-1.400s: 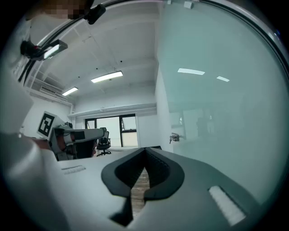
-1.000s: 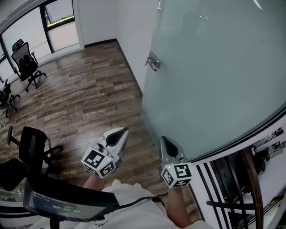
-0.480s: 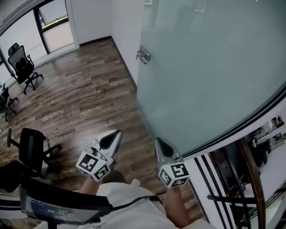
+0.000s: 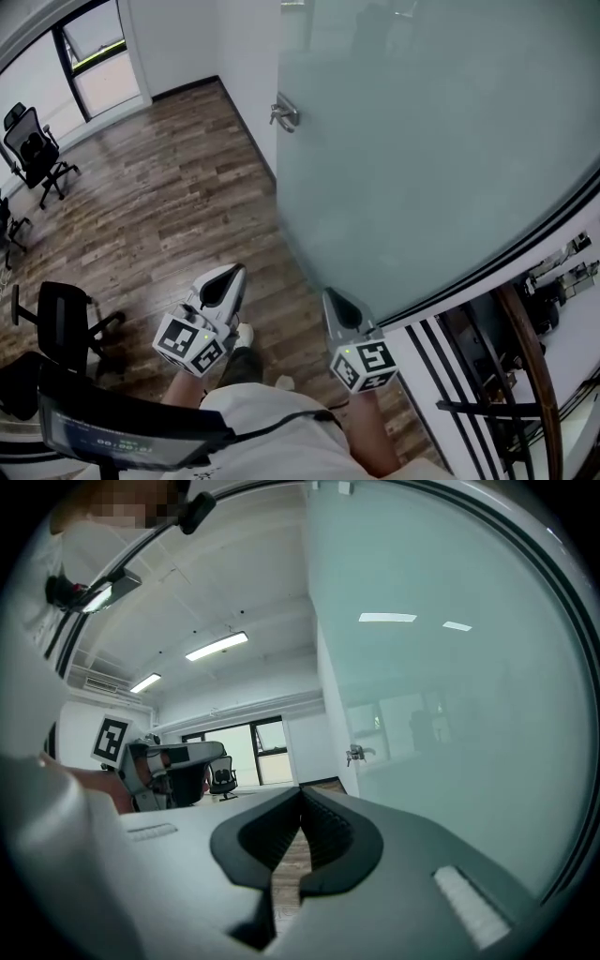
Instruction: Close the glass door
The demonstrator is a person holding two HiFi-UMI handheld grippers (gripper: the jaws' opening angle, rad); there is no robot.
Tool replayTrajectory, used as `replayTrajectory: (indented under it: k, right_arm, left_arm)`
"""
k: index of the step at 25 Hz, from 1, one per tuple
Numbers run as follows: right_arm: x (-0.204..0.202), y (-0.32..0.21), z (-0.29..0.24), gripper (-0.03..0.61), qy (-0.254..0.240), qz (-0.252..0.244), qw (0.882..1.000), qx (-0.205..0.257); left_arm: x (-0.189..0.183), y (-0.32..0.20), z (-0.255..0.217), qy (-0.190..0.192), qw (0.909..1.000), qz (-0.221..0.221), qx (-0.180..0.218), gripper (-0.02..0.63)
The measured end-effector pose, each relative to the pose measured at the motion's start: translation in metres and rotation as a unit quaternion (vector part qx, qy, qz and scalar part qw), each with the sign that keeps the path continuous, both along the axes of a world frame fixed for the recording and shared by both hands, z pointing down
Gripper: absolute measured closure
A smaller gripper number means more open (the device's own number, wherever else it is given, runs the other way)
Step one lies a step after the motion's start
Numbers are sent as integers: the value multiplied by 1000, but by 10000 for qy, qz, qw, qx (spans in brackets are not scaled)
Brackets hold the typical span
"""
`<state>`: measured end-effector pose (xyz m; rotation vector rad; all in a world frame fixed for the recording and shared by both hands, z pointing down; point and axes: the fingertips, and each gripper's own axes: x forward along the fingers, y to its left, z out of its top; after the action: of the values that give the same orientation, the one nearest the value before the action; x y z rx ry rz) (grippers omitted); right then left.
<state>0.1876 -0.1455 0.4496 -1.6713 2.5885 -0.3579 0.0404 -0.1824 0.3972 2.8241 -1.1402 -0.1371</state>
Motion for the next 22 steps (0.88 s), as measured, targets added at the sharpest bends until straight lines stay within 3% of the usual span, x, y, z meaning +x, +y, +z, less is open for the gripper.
replayTrajectory:
  k: [7,13,22]
  right_arm:
    - [-7,-46,-5,569,192,222,9996,-35]
    - [-13,-101,-21,569,294,449,9986,21]
    - [-50,-187,-27,569,379,499,9980,16]
  left_arm:
    - [1,-57,7,127,9995,270,-102,615]
    - [8,-114,-10,145,9974,699,101,614]
    - [-18,-198,-15,118,9956,925,109,614]
